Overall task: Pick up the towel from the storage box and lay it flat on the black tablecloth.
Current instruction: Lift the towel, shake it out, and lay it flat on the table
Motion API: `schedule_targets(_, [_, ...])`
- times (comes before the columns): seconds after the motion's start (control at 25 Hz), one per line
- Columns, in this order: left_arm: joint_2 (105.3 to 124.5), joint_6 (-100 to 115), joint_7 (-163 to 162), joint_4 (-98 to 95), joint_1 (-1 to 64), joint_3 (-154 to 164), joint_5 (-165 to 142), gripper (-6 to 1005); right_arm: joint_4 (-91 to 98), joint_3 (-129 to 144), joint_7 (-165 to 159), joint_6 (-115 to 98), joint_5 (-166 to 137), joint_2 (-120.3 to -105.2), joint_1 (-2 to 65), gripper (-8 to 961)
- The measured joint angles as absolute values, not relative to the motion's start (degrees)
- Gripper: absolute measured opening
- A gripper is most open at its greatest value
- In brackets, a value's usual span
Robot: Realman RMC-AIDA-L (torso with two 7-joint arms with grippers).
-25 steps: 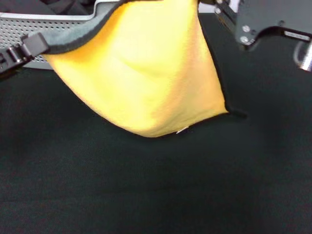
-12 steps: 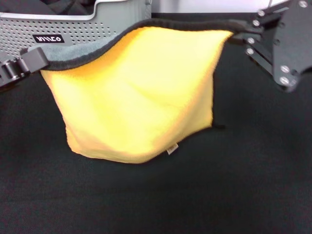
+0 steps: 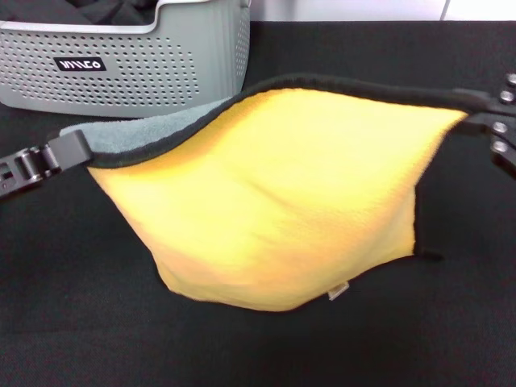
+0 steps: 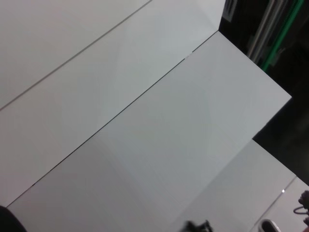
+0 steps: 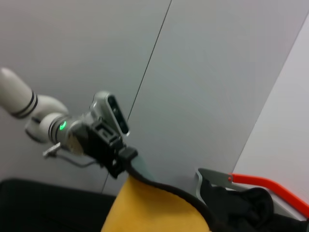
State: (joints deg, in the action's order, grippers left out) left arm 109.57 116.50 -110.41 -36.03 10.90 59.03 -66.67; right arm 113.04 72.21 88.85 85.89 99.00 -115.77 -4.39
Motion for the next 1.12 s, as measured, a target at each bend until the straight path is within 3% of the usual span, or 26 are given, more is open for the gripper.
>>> schedule_targets(0.6, [111.31,116.7,-112.0,-41.1,2.7,63.0,-67.2,28,113.1,66.7,77.8,97.2,107.9,-116.23,-10.7,14])
schedule_targets(1.12, [111.56,116.8,-111.6,-42.6,-4.1,65.8,-67.2,28,108.2,69.8,77.4,101.2,109.7,-115.95,-16.4,17])
